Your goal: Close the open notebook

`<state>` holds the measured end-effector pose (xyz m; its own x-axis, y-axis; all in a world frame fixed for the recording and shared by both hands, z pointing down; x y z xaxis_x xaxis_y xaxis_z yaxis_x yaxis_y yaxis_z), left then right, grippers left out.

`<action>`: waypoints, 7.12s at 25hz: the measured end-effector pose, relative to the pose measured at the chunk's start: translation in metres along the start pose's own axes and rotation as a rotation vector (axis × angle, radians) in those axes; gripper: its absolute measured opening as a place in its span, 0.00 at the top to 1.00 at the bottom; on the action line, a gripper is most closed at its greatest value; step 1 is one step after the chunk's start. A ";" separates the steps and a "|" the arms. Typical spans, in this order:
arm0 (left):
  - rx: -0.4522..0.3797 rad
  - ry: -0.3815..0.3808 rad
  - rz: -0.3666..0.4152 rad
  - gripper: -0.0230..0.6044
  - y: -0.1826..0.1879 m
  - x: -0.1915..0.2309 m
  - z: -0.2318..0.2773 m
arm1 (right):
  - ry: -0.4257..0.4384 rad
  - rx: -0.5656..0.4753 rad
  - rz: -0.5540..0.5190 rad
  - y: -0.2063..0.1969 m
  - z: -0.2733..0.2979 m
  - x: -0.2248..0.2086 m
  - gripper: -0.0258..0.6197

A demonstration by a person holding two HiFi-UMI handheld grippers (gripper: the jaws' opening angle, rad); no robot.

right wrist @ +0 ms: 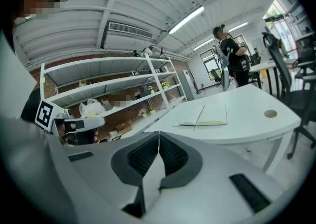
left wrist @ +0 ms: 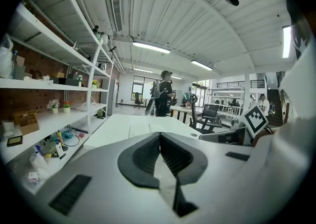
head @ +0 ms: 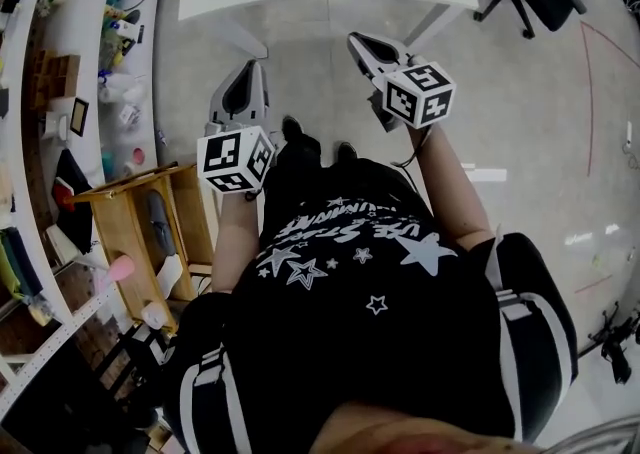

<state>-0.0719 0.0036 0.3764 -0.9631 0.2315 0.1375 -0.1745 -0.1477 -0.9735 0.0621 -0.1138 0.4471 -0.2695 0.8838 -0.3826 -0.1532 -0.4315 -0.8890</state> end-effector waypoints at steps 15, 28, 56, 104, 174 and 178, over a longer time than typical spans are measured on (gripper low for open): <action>0.041 -0.094 -0.051 0.94 0.003 0.100 0.110 | -0.069 0.037 0.019 0.027 0.132 -0.028 0.95; 0.079 -0.167 -0.046 0.94 0.020 0.187 0.185 | -0.171 0.064 0.024 0.056 0.242 -0.050 0.94; 0.168 -0.278 -0.091 0.94 -0.005 0.248 0.251 | -0.435 0.533 -0.198 -0.015 0.358 -0.110 0.76; 0.143 -0.244 0.061 0.94 0.017 0.025 0.284 | -0.246 0.101 0.065 0.110 0.152 -0.194 0.92; 0.103 -0.354 -0.001 0.94 -0.031 0.007 0.063 | -0.675 0.053 -0.082 0.010 -0.020 -0.053 0.92; 0.092 -0.333 -0.008 0.94 -0.032 -0.003 0.048 | -0.657 0.034 -0.107 0.010 -0.036 -0.041 0.92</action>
<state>-0.0735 -0.0382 0.4157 -0.9730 -0.0911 0.2121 -0.1858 -0.2363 -0.9538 0.1059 -0.1482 0.4447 -0.7727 0.6328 -0.0507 -0.2378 -0.3626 -0.9011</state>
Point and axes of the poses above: the fingertips, and each gripper's own axes: z forward along the fingers, x to its left, y out of its top, the point moved 1 cm from there along -z, backward along the fingers, and after that the axes turned 5 degrees about y, right-handed, at the moved point
